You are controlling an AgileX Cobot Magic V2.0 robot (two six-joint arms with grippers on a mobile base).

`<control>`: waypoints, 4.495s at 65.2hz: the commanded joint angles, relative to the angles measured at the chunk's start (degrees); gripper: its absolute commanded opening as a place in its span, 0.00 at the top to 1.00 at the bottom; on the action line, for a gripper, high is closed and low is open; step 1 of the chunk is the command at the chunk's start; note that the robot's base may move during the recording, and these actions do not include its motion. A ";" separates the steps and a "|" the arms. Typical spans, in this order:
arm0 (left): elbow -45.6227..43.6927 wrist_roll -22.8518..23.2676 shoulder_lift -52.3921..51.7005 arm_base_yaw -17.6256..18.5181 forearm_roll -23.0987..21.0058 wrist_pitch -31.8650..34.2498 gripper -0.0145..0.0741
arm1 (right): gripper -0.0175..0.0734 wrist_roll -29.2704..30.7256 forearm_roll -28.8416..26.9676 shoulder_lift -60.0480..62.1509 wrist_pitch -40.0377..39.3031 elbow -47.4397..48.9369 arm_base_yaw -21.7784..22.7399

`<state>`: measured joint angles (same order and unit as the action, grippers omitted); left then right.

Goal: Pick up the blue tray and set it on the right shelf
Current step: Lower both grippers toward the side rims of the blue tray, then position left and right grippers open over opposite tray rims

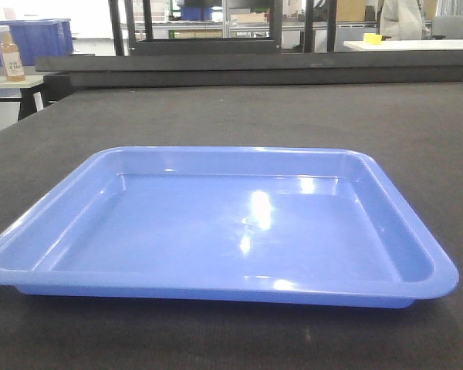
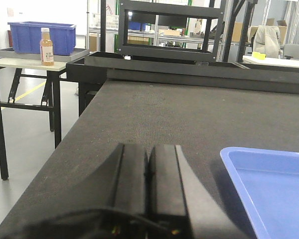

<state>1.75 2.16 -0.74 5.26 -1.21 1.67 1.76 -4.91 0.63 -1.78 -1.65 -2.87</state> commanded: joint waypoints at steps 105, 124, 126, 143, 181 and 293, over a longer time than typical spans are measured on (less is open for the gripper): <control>-41.89 -0.60 23.58 0.37 -9.62 -43.62 0.89 | 0.75 0.24 -6.76 -26.05 41.77 46.76 0.29; -45.98 -2.63 46.22 0.37 -12.00 -53.59 0.89 | 0.75 0.29 -7.72 -48.07 56.45 52.85 0.29; -45.98 -2.63 47.65 0.37 -12.15 -53.59 0.89 | 0.75 0.29 -7.72 -49.80 57.11 52.85 0.29; -45.98 -2.63 57.93 0.37 -17.28 -50.42 0.89 | 0.75 0.29 -8.19 -59.51 58.44 52.85 0.29; -62.79 7.52 76.08 11.18 -6.91 -48.95 0.88 | 0.74 -32.77 8.84 -78.46 61.43 64.02 -19.50; -73.28 11.25 99.46 17.30 -3.82 -47.92 0.51 | 0.27 -33.95 2.16 -99.87 56.81 74.22 -19.56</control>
<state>-68.73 12.76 100.32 22.11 -4.45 -46.87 -31.81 -2.53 -101.40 55.92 71.56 -22.55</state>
